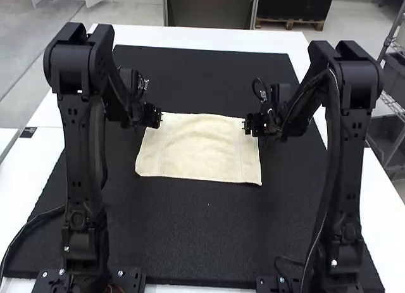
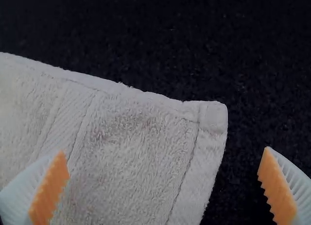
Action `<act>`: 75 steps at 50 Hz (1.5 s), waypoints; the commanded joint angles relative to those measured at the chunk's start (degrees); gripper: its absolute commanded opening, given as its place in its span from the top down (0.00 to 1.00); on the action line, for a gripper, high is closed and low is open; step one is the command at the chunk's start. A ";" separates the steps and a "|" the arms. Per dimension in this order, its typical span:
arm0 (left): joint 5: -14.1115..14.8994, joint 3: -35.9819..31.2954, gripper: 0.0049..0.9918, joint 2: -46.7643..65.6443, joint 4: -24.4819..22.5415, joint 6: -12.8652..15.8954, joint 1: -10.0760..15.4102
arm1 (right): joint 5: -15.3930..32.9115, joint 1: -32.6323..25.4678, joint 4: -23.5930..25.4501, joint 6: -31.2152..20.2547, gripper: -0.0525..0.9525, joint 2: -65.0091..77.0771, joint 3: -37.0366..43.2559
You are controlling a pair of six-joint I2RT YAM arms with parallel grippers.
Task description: Fold the towel.
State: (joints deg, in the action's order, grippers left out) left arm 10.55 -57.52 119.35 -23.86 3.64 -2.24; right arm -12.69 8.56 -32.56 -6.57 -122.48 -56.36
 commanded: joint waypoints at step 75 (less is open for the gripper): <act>1.67 -0.75 0.98 3.70 -0.84 0.84 -0.57 | -0.76 0.50 -0.14 1.56 0.97 -2.33 -2.79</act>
State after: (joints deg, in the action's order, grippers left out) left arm 12.05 -57.49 121.60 -24.45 3.88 -2.26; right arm -12.47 8.84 -32.71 -5.76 -124.03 -58.54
